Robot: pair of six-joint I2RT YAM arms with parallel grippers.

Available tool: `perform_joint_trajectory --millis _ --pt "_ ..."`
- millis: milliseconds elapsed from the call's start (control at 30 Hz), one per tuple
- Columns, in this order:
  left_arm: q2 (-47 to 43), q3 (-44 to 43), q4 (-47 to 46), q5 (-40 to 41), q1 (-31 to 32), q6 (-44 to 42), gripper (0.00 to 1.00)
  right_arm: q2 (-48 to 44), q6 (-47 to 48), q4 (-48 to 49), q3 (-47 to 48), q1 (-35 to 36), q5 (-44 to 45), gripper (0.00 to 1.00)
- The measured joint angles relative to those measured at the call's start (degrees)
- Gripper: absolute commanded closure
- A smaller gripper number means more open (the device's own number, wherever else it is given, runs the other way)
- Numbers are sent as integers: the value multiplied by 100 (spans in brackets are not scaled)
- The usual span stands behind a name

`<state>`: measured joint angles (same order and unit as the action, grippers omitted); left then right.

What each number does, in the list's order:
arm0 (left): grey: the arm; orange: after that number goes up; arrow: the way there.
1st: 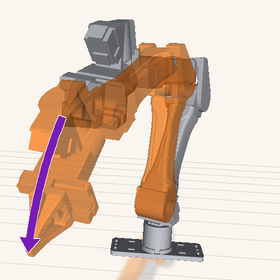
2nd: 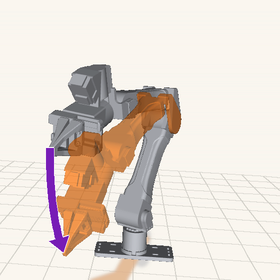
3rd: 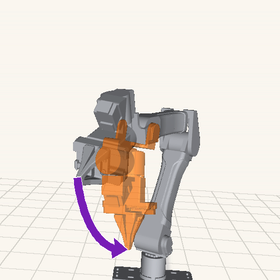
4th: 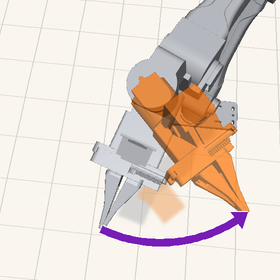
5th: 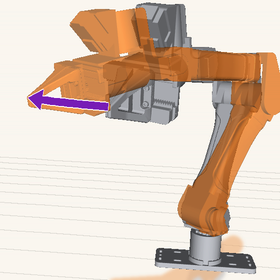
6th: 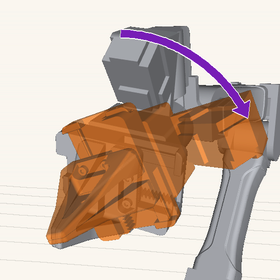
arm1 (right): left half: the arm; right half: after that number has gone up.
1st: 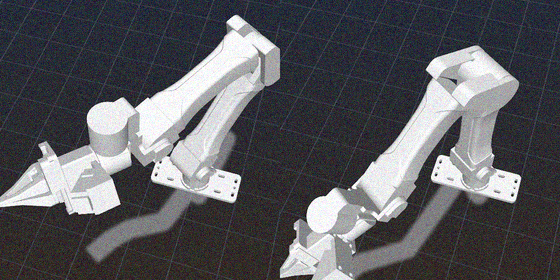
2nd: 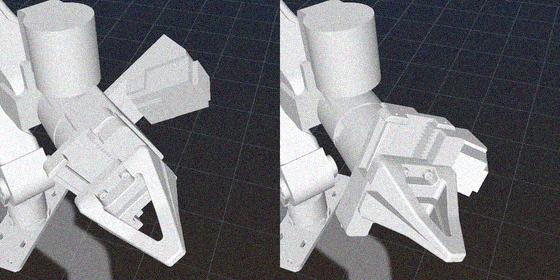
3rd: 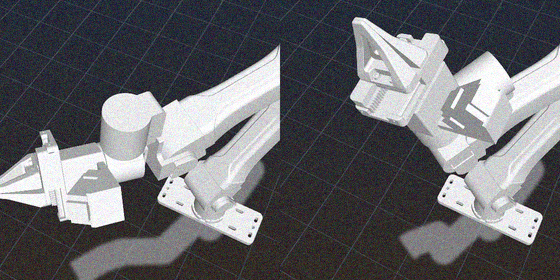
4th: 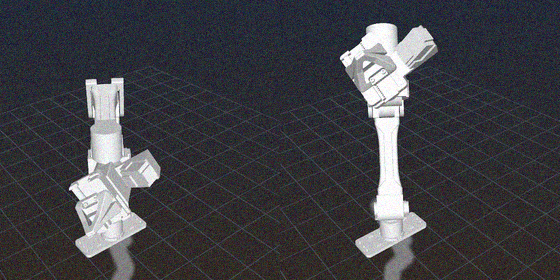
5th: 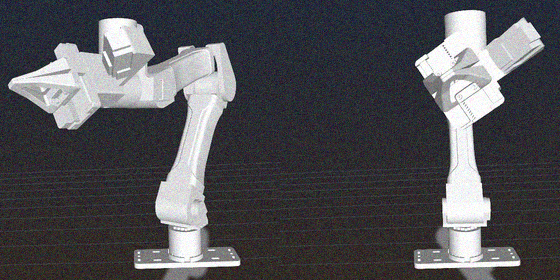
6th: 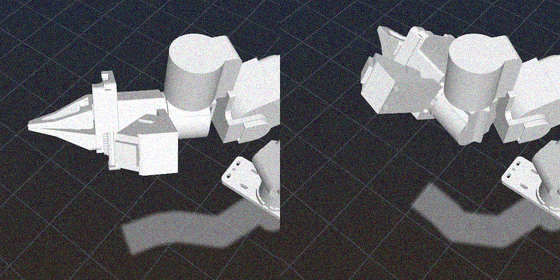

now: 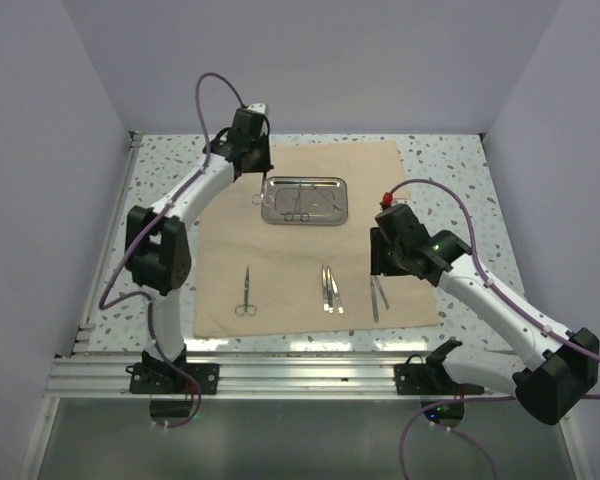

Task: Open and lay out the surgical kit
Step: Place the medical item in the surgical kit, then pick up the medical item from the container.

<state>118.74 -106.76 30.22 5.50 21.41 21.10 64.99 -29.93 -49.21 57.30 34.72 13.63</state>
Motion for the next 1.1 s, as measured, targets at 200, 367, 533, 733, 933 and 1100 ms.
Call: perform_joint_trajectory --millis 200,367,533,733,933,1100 --pt "-2509 2791 -389 219 101 258 100 227 101 256 0 -4 -173 54" --pt "-3589 4878 -470 282 437 649 100 400 177 417 0 -13 -319 55" --pt "-3847 6161 -540 304 839 1043 100 518 210 514 4 -17 -446 55" --pt "-3976 6616 -713 435 970 1285 60 750 214 560 203 -17 -575 55" --pt "-4148 6516 -739 542 975 1425 39 1567 317 625 1200 -17 -623 53" --pt "-4666 6140 -457 581 975 1449 41 2975 470 811 2715 -17 -719 52"
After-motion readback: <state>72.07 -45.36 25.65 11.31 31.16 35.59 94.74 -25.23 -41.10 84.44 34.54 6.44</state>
